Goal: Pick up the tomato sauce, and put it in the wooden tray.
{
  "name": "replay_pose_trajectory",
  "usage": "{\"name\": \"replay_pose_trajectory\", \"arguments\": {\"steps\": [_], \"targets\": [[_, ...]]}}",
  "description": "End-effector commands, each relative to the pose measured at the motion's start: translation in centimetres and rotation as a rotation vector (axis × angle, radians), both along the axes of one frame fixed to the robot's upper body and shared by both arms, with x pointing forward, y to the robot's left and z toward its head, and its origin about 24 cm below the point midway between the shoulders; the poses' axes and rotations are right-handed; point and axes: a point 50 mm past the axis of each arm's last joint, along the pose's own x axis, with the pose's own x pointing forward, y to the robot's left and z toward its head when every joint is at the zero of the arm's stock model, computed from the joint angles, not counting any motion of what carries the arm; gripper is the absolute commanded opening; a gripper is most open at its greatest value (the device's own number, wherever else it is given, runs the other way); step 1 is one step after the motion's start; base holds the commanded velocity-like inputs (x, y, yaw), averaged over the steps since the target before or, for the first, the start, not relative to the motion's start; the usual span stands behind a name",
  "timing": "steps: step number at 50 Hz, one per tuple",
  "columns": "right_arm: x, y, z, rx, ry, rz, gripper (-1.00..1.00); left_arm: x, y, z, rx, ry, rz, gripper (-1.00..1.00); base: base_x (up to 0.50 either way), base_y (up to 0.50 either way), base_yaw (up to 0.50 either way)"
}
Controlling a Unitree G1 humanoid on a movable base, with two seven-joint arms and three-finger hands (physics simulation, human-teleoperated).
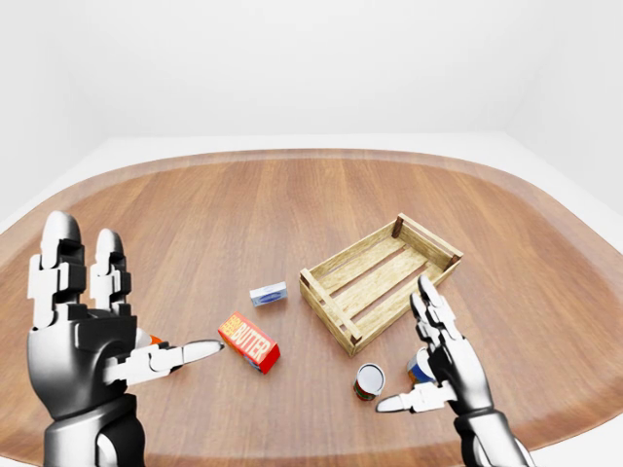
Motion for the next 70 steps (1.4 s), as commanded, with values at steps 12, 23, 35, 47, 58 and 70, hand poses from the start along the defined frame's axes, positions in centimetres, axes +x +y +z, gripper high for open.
{"name": "replay_pose_trajectory", "arguments": {"steps": [12, 23, 35, 47, 58, 70], "targets": [[-0.7, 0.5, -1.3, -0.007, 0.069, 0.017, 1.0, 0.1, 0.0, -0.1, -0.001, 0.004, 0.002, 1.0, 0.0, 0.0, 0.0], [-0.9, 0.7, -1.7, -0.01, 0.091, 0.021, 1.0, 0.0, 0.0, 0.0, -0.002, 0.002, 0.003, 1.0, 0.0, 0.0, 0.0], [-1.1, 1.0, -2.9, -0.016, 0.144, 0.028, 1.0, 0.2, 0.0, -0.2, -0.003, 0.009, 0.0, 1.0, 0.0, 0.0, 0.0], [-1.4, 1.1, -3.5, -0.024, 0.17, 0.033, 1.0, 0.2, 0.0, -0.3, -0.003, 0.015, -0.002, 1.0, 0.0, 0.0, 0.0], [-1.5, 1.4, -3.9, -0.033, 0.191, 0.042, 1.0, 0.1, 0.0, -0.3, -0.002, 0.013, 0.0, 1.0, 0.0, 0.0, 0.0], [-1.5, 1.4, -4.4, -0.04, 0.208, 0.041, 1.0, 0.1, 0.0, -0.1, -0.001, 0.007, 0.002, 1.0, 0.0, 0.0, 0.0]]}}
